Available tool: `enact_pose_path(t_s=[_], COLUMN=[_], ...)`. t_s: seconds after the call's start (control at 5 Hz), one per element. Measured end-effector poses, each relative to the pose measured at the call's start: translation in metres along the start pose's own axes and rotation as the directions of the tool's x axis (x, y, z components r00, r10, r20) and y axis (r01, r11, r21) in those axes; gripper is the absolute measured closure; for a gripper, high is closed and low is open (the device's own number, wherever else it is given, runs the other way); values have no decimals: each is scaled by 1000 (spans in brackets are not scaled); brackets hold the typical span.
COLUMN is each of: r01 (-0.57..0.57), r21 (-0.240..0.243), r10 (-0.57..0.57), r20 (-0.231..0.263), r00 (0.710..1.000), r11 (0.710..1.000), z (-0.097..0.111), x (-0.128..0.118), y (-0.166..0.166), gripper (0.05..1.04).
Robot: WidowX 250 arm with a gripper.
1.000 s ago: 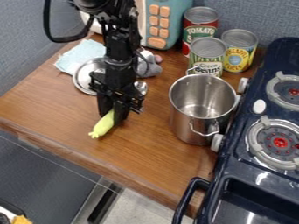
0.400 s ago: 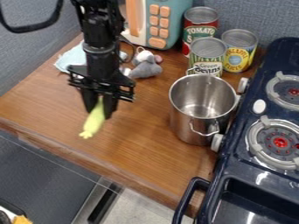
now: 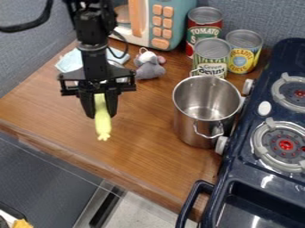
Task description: Turn the yellow spoon counterclockwise
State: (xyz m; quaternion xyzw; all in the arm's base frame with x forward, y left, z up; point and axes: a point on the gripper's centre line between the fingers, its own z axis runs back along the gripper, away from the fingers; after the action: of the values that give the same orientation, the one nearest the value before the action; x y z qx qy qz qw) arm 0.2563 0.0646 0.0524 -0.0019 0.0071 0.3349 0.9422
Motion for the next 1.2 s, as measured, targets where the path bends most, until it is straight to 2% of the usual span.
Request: enact_pose_path(t_s=[0.2,0.4,0.6,0.8,1.0,1.2], r01=[-241,-365,-483,-605,-690,-715], r21=[-74,-117,-134,-151,-131,-128], r10=[242,370,492,618,701,725], r20=[-1,23,44,56,71,71], r00=[970,929,869,784,710,685], r11=[968,924,865,781,712,688], z=[-12,-16,-19,-21,-26,-29], x=[-5,-1,3,6,9,10], y=[10,10,12,15,20,21], gripper=[706,706,707,706,706,706])
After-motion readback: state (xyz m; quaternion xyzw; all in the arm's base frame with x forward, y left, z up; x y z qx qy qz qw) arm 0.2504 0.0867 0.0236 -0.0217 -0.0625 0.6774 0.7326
